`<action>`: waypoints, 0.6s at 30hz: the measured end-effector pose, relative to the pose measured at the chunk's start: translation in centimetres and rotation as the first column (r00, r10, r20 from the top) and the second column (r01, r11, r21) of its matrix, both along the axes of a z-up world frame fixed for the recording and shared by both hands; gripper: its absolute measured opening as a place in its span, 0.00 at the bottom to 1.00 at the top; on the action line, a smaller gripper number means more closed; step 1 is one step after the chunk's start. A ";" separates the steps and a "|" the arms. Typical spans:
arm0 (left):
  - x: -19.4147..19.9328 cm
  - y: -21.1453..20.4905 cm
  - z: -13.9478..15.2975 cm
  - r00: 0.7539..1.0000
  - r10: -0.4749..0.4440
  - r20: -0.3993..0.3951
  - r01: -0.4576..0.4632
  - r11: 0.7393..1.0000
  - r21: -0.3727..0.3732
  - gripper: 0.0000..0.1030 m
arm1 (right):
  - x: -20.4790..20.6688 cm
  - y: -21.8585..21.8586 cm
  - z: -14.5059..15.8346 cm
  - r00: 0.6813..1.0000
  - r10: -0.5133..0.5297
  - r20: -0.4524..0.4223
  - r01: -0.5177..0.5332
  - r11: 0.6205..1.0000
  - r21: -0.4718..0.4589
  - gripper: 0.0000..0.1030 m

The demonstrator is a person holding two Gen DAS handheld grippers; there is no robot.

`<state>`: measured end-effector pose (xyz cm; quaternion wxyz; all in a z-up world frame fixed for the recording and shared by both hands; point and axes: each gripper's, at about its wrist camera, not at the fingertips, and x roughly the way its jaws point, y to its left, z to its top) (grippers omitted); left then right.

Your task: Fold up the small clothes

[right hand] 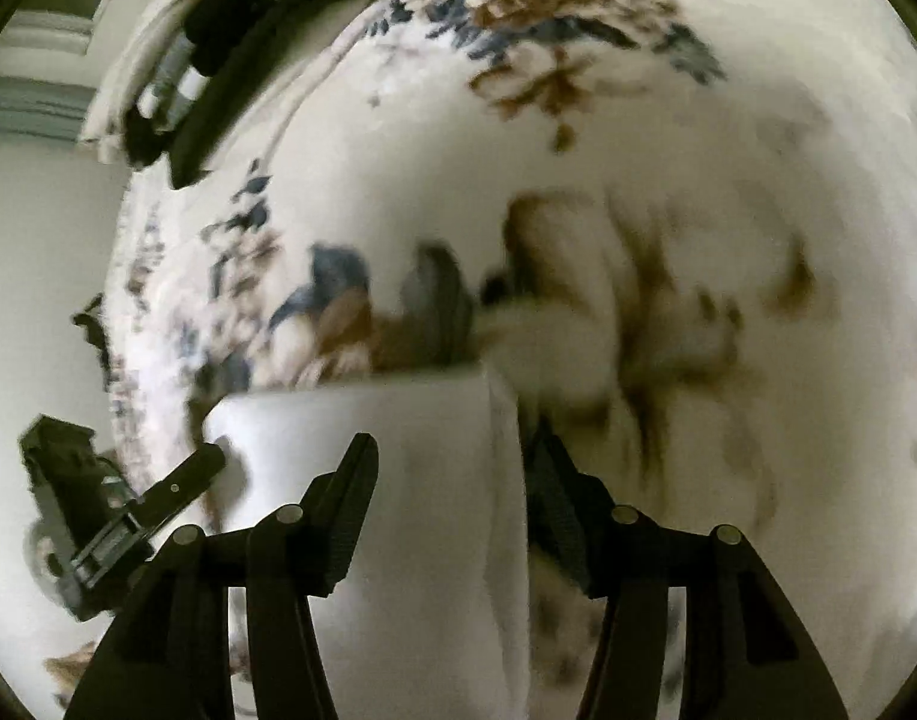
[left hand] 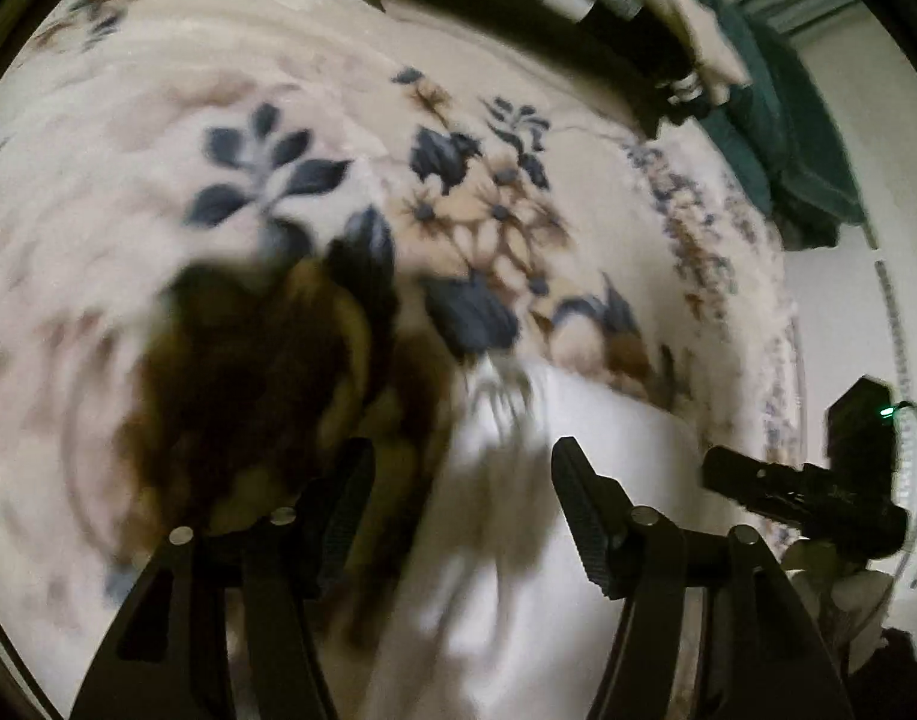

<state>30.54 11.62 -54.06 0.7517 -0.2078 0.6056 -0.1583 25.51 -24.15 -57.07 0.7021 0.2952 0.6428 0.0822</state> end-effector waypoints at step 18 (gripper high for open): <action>-25.3 6.6 -3.9 0.948 0.101 -0.301 -0.133 0.987 -0.090 0.63 | -27.9 3.5 -7.5 0.910 -0.012 -0.413 0.147 0.944 0.295 0.55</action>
